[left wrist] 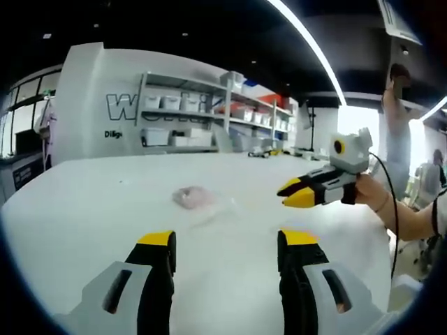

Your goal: Open the resealable bag by pulling the two sides of the seal apart until the entire bag opening is separated and visibly accessible.

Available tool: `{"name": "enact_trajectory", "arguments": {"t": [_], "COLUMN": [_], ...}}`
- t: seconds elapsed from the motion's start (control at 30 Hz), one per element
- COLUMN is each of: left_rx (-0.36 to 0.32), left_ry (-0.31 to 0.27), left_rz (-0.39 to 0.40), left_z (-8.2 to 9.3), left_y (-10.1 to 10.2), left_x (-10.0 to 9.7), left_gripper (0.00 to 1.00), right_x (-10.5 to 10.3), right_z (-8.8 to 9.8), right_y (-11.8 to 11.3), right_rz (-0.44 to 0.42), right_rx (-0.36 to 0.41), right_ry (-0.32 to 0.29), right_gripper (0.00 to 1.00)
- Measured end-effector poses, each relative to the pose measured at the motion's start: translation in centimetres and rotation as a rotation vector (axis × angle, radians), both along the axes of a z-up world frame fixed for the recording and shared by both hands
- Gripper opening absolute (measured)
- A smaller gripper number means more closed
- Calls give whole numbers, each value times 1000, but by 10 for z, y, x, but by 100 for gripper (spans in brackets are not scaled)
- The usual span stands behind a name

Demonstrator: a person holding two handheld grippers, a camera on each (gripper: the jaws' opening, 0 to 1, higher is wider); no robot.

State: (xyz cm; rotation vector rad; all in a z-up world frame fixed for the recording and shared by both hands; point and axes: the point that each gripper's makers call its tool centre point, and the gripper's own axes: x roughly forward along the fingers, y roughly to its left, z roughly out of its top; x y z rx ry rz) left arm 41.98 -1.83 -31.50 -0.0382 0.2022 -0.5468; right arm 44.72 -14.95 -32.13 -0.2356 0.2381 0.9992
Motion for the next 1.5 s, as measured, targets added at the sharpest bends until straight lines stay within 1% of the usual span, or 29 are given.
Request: {"name": "enact_trajectory", "arguments": {"t": [0.43, 0.67, 0.83, 0.97, 1.2, 1.37, 1.5], "left_rx": [-12, -16, -18, -15, -14, -8, -18], "left_ry": [-6, -12, -16, -16, -19, -21, -24], "left_rz": [19, 21, 25, 27, 21, 21, 30], "left_z": [0, 1, 1, 1, 0, 0, 0], "left_y": [8, 8, 9, 10, 9, 9, 11], "left_x": [-6, -7, -9, -10, -14, -17, -19], "left_gripper": [60, 61, 62, 62, 62, 64, 65], "right_x": [-7, -10, -14, -16, -19, -22, -23], "right_z": [0, -2, -2, -4, -5, -9, -9], "right_y": [-2, -7, -11, -12, -17, -20, -23], "right_rz": [-14, -32, -43, -47, -63, -72, -84], "right_rx": [10, 16, 23, 11, 16, 18, 41], "right_ry": [0, 0, 3, 1, 3, 8, 13], "right_gripper": [17, 22, 24, 27, 27, 29, 29]}}
